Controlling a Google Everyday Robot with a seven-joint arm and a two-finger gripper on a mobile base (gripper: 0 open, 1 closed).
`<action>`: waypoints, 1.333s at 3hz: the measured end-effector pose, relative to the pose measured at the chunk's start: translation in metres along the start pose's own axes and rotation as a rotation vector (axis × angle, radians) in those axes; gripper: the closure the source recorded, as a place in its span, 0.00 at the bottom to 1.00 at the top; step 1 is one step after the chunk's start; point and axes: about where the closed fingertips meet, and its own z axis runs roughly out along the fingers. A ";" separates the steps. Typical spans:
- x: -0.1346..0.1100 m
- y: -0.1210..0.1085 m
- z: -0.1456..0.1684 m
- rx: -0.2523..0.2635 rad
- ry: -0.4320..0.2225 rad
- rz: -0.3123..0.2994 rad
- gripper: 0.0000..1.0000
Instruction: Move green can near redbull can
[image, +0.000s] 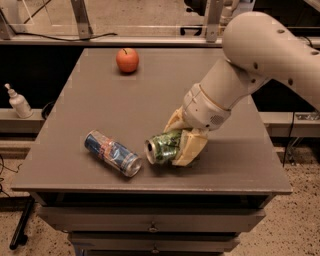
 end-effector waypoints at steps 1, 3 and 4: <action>-0.002 0.000 -0.003 0.000 0.000 0.000 0.57; -0.005 0.001 -0.003 -0.016 -0.003 0.003 0.12; -0.002 0.003 0.006 -0.036 -0.006 0.017 0.00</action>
Offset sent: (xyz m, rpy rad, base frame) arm -0.0053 0.0083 -0.0193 -0.0031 0.0696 0.0194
